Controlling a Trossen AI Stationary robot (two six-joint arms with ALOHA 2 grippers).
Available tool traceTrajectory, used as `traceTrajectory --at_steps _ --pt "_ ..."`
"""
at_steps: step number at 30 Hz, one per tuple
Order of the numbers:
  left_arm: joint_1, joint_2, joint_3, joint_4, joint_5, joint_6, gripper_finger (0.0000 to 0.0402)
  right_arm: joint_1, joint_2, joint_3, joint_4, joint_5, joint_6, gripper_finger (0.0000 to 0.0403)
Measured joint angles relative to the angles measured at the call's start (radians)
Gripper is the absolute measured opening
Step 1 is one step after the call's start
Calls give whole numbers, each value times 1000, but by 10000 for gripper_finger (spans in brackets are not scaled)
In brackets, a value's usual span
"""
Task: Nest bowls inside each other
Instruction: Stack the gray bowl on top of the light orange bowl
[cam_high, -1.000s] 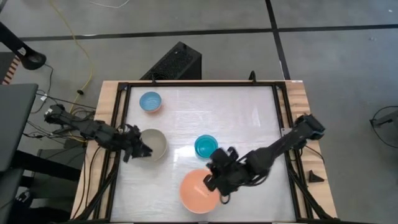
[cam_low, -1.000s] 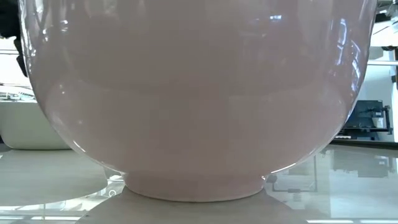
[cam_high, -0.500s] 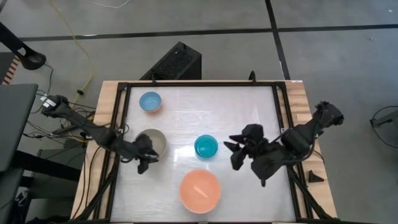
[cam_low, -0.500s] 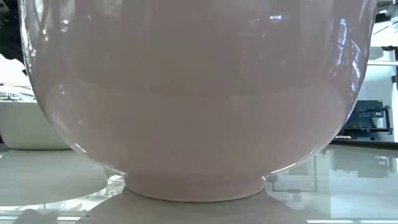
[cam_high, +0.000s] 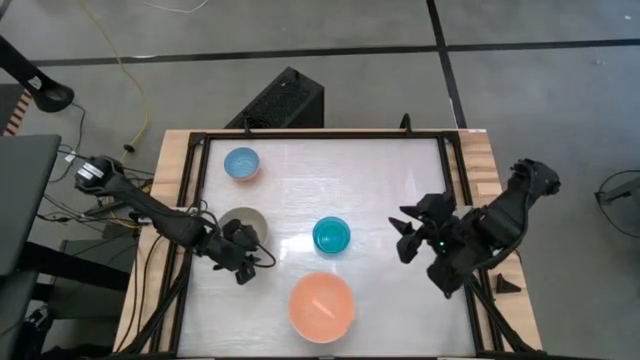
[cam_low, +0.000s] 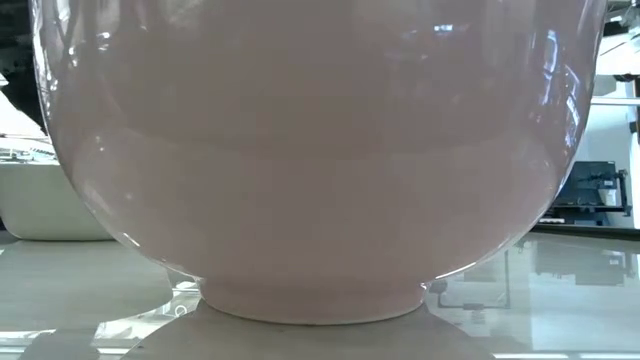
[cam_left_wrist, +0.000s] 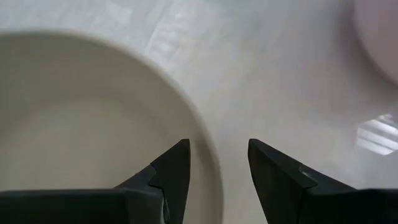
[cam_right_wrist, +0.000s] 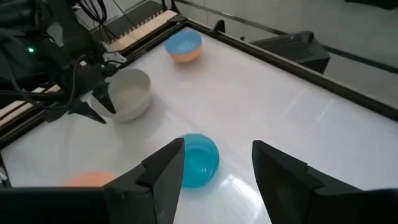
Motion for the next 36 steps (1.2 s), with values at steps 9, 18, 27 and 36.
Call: traceTrajectory --at_steps 9,18,27,36 --pt "58 78 1 -49 81 -65 95 133 -144 -319 93 -1 266 221" --pt "107 18 29 -2 35 -34 9 226 -231 -629 437 73 311 221" --pt "127 -123 121 207 -34 80 1 267 -286 -895 837 193 310 221" --pt "111 -155 214 480 -39 218 1 249 -307 -957 935 259 268 221"
